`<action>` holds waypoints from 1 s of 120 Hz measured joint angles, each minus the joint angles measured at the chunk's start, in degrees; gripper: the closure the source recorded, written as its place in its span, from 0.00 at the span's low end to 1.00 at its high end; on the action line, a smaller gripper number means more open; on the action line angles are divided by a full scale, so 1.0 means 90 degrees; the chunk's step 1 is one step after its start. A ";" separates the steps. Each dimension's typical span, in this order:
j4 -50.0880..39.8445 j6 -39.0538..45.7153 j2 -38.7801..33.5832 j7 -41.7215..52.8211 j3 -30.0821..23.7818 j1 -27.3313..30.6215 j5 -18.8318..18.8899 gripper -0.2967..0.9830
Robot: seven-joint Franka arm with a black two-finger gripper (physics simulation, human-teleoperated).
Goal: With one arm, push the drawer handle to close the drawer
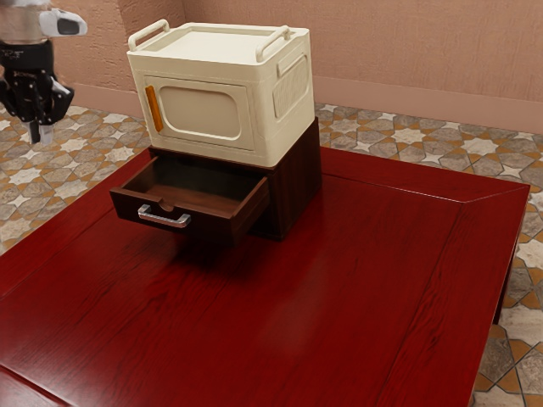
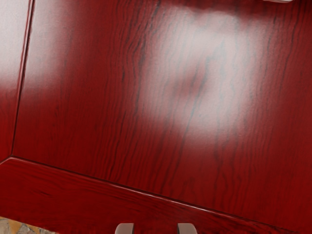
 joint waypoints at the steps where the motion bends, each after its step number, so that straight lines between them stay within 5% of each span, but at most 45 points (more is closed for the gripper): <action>1: -0.0083 0.0019 -0.0036 -0.0011 -0.0014 0.0018 0.0001 0.74; 17: -0.1595 0.0486 -0.0626 -0.0172 -0.0484 0.0545 0.0013 0.80; 48: -0.3546 0.1984 -0.0938 -0.0436 -0.0469 0.0687 0.0006 0.84; 88: -0.4201 0.4142 -0.0367 -0.0662 -0.0336 0.0619 -0.0037 0.84; 120: -0.4295 0.5019 0.0016 -0.0782 -0.0337 0.0095 -0.0061 0.85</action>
